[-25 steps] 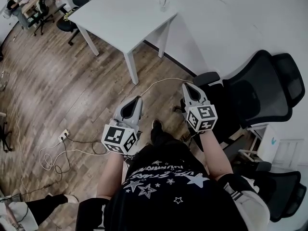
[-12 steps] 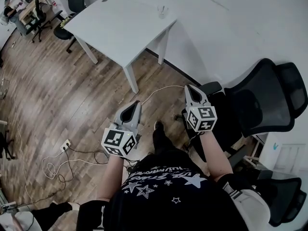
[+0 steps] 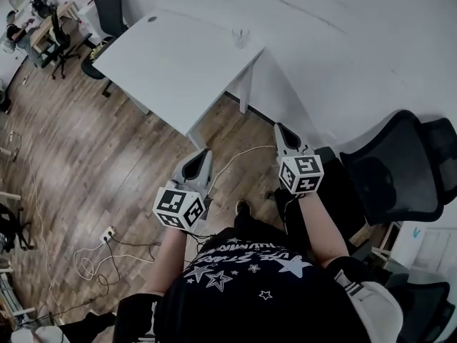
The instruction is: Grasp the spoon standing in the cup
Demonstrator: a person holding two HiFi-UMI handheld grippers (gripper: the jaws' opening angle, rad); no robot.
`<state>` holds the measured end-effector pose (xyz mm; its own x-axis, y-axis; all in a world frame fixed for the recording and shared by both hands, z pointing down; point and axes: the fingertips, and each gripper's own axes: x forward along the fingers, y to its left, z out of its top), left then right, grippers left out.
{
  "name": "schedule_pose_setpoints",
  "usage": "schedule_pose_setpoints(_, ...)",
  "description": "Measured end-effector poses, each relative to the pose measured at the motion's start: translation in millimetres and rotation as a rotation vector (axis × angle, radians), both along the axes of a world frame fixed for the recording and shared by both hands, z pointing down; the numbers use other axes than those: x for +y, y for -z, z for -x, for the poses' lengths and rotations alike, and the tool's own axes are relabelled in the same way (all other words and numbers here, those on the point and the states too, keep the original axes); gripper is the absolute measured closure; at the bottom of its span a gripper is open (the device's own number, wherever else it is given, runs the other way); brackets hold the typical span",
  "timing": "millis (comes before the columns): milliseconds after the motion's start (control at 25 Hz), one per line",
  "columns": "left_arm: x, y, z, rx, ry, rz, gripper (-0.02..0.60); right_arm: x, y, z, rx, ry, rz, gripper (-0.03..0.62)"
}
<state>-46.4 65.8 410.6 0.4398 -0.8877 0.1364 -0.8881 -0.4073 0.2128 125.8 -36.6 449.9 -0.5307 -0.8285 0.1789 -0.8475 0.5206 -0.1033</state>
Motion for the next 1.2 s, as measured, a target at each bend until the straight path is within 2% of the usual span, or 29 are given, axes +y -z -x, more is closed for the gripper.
schedule_pose_setpoints(280, -49.1, 5.0, -14.3, -0.013, 0.007, -0.013, 0.574, -47.3, -9.1, -12.4, -0.023, 0.006, 0.02, 0.585)
schedule_pose_setpoints(480, -65.3, 1.0, -4.6, -0.003, 0.045, 0.018, 0.574, -68.8, -9.7, -4.7, -0.032, 0.026, 0.029, 0.585)
schedule_pose_setpoints(640, -79.7, -2.3, 3.2, -0.011, 0.044, 0.04, 0.574, -80.9, -15.4, -2.7, -0.039, -0.001, 0.038, 0.585)
schedule_pose_setpoints(1000, -139.7, -9.6, 13.4, -0.009, -0.039, 0.044, 0.574, -117.9, -28.5, -1.7, -0.028, -0.077, 0.07, 0.585)
schedule_pose_setpoints(1200, -185.3, -10.1, 36.9, 0.008, -0.082, 0.045, 0.574, -160.4, -19.2, 14.1, -0.001, -0.121, 0.059, 0.585)
